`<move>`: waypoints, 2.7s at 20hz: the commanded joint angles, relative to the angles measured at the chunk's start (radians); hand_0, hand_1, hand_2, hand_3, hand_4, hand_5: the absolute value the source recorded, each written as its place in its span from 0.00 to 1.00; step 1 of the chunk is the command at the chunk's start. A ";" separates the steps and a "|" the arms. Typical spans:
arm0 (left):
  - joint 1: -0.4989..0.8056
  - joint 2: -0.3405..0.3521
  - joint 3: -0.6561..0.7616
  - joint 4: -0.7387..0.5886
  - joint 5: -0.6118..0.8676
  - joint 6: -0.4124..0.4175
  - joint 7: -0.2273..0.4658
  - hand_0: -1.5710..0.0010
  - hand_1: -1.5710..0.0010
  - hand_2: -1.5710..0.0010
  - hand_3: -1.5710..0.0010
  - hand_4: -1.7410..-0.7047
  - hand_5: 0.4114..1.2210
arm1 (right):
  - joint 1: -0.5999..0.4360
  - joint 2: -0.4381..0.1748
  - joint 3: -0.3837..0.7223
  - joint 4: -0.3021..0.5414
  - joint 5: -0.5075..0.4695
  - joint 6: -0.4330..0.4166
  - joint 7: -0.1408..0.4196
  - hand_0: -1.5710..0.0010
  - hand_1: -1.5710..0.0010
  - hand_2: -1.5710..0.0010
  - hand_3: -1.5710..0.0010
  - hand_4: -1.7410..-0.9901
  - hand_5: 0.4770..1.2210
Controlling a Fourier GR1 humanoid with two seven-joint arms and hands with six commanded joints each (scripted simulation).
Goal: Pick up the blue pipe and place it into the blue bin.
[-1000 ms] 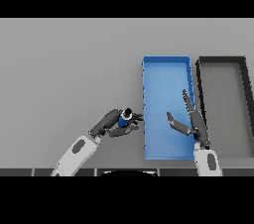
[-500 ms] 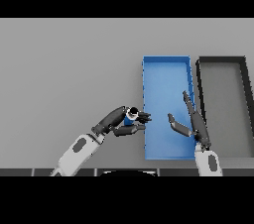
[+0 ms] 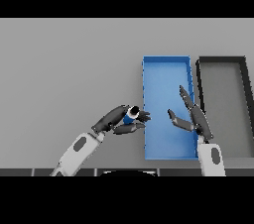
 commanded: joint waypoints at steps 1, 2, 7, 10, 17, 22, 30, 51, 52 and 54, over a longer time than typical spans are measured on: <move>0.010 -0.002 -0.007 0.005 -0.010 -0.001 0.001 0.00 0.00 0.00 0.08 0.01 1.00 | -0.012 -0.003 -0.006 -0.011 -0.063 0.047 0.000 1.00 1.00 1.00 1.00 0.69 0.23; 0.019 -0.002 -0.008 -0.009 -0.015 0.000 0.001 0.00 0.00 0.00 0.08 0.01 1.00 | -0.023 -0.020 -0.016 -0.036 -0.142 0.102 0.016 1.00 1.00 1.00 1.00 0.68 0.19; 0.027 -0.014 -0.009 -0.026 -0.021 -0.018 0.006 0.00 0.00 0.00 0.08 0.01 1.00 | -0.094 -0.132 -0.010 -0.166 -0.456 0.279 0.201 1.00 1.00 1.00 1.00 0.57 0.05; 0.016 -0.026 0.000 -0.014 -0.037 -0.015 0.023 0.00 0.00 0.00 0.08 0.01 1.00 | -0.172 -0.173 0.051 -0.242 -0.538 0.341 0.277 1.00 1.00 1.00 1.00 0.54 0.04; 0.017 -0.039 0.011 -0.019 -0.050 -0.044 0.029 0.00 0.00 0.00 0.08 0.01 1.00 | -0.354 -0.182 0.161 -0.296 -0.596 0.375 0.400 1.00 1.00 1.00 1.00 0.56 0.01; 0.006 -0.045 0.032 0.006 -0.053 -0.086 -0.012 0.00 0.00 0.00 0.04 0.14 1.00 | -0.468 -0.126 0.225 -0.253 -0.561 0.404 0.429 1.00 1.00 1.00 1.00 0.65 0.05; 0.029 -0.061 0.049 0.011 -0.068 -0.112 0.006 0.00 0.00 0.00 0.01 0.21 1.00 | -0.583 -0.030 0.302 -0.149 -0.532 0.411 0.498 0.99 0.98 0.96 0.98 0.67 0.02; 0.033 -0.079 0.086 -0.021 -0.178 -0.166 0.023 0.33 0.37 0.40 0.39 0.30 1.00 | -0.641 -0.002 0.371 -0.131 -0.548 0.389 0.364 0.01 0.01 0.01 0.02 0.34 0.97; 0.041 -0.081 0.086 -0.021 -0.184 -0.187 0.032 0.47 0.50 0.52 0.51 0.41 1.00 | -0.633 -0.013 0.371 -0.134 -0.551 0.390 0.364 0.01 0.01 0.01 0.01 0.34 0.97; 0.041 -0.077 0.091 -0.021 -0.228 -0.219 -0.016 0.66 0.68 0.69 0.69 0.58 1.00 | -0.626 -0.016 0.382 -0.153 -0.556 0.368 0.360 0.01 0.01 0.01 0.01 0.34 0.98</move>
